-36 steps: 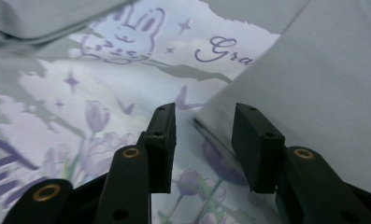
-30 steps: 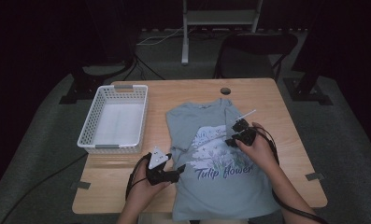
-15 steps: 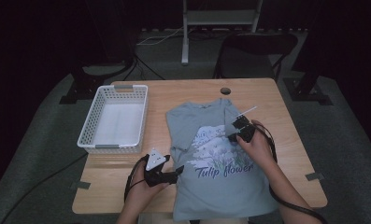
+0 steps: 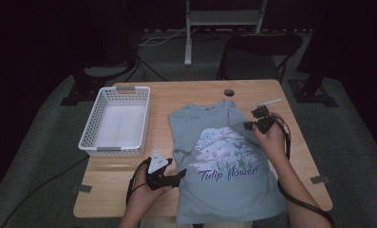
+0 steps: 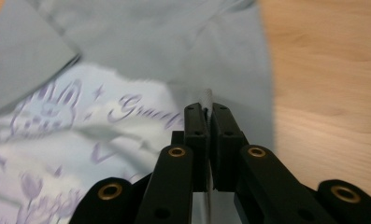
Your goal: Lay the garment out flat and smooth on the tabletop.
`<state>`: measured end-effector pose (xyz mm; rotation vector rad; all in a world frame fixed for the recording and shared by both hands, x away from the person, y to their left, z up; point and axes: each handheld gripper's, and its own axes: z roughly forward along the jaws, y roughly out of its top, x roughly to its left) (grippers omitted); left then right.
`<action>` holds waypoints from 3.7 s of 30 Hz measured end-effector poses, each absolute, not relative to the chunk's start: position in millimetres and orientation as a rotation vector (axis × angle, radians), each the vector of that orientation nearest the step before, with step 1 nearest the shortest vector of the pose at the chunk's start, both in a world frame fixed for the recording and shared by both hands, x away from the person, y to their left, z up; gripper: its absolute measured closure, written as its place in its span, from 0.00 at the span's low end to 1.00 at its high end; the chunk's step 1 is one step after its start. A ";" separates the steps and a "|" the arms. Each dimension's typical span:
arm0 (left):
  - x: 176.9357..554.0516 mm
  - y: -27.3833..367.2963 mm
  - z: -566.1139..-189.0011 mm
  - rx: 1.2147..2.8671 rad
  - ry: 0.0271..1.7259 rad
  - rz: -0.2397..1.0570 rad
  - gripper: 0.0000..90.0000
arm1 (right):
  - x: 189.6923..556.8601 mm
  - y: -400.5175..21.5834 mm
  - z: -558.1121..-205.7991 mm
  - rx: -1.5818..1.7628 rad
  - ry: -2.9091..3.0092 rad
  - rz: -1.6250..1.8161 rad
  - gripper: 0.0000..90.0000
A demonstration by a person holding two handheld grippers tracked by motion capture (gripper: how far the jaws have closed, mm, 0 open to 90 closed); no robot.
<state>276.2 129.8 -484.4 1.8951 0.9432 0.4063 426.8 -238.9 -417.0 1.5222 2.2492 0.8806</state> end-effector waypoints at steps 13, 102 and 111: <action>276.3 131.0 -487.0 1.873 0.949 0.378 0.35 | 458.0 -301.2 -402.6 1.771 1.992 0.846 0.96; 298.8 92.1 -459.2 1.912 0.927 0.393 0.35 | 265.5 -337.5 -489.7 1.506 1.640 1.061 0.48; 355.9 68.3 -447.8 1.937 0.979 0.441 0.35 | 268.8 -342.7 -490.0 1.545 1.633 1.094 0.46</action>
